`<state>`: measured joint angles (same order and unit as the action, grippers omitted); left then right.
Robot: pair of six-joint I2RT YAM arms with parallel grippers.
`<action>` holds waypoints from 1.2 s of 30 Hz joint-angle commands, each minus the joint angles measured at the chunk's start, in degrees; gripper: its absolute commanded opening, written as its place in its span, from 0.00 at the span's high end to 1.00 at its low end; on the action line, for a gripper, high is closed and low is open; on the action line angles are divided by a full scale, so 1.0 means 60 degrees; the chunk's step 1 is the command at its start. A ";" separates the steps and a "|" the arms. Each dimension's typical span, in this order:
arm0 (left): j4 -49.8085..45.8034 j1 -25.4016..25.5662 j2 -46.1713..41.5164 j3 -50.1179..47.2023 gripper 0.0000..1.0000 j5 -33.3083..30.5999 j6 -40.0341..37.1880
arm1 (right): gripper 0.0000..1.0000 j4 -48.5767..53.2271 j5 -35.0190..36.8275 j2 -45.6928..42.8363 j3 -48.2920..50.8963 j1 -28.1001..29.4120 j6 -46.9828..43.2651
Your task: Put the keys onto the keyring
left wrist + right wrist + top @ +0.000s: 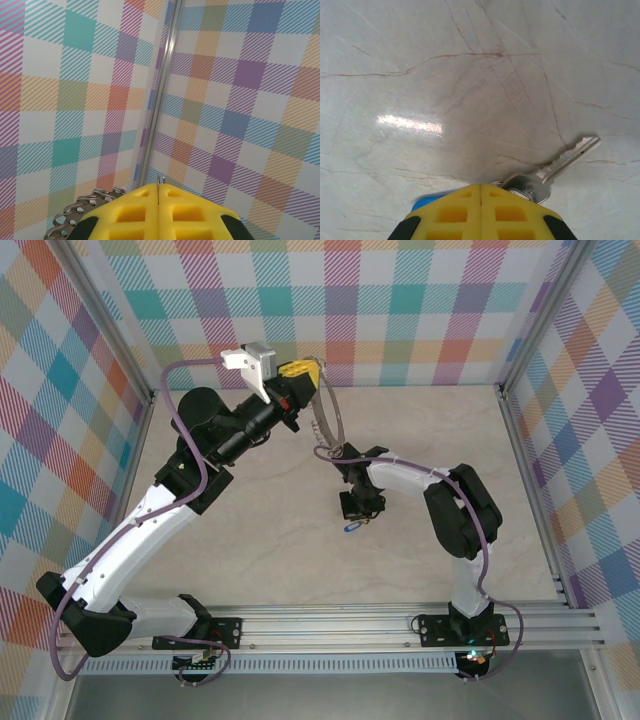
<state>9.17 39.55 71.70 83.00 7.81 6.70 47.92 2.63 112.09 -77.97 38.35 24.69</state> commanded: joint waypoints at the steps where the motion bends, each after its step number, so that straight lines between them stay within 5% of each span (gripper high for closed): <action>1: 0.0625 -0.0088 -0.0161 0.0053 1.00 -0.0123 0.0139 | 1.00 0.0291 0.0134 -0.0384 -0.0290 0.0032 -0.0161; 14: 0.0669 -0.0088 -0.0046 0.0109 1.00 -0.0160 0.0146 | 1.00 -0.0174 -0.0669 -0.0774 -0.0167 -0.0385 0.0066; 22: 0.0706 -0.0102 0.0102 0.0179 1.00 -0.0149 0.0158 | 0.64 0.0121 -0.0568 -0.0432 0.0009 -0.0355 -0.0478; 36: 0.0757 -0.0107 0.0215 0.0255 1.00 -0.0174 0.0162 | 0.50 0.0547 -0.0004 -0.0357 0.0465 -0.0151 0.0153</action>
<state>9.43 39.55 73.12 83.02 7.35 6.87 48.86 1.58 108.97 -76.69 37.17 23.33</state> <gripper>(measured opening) 0.050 0.486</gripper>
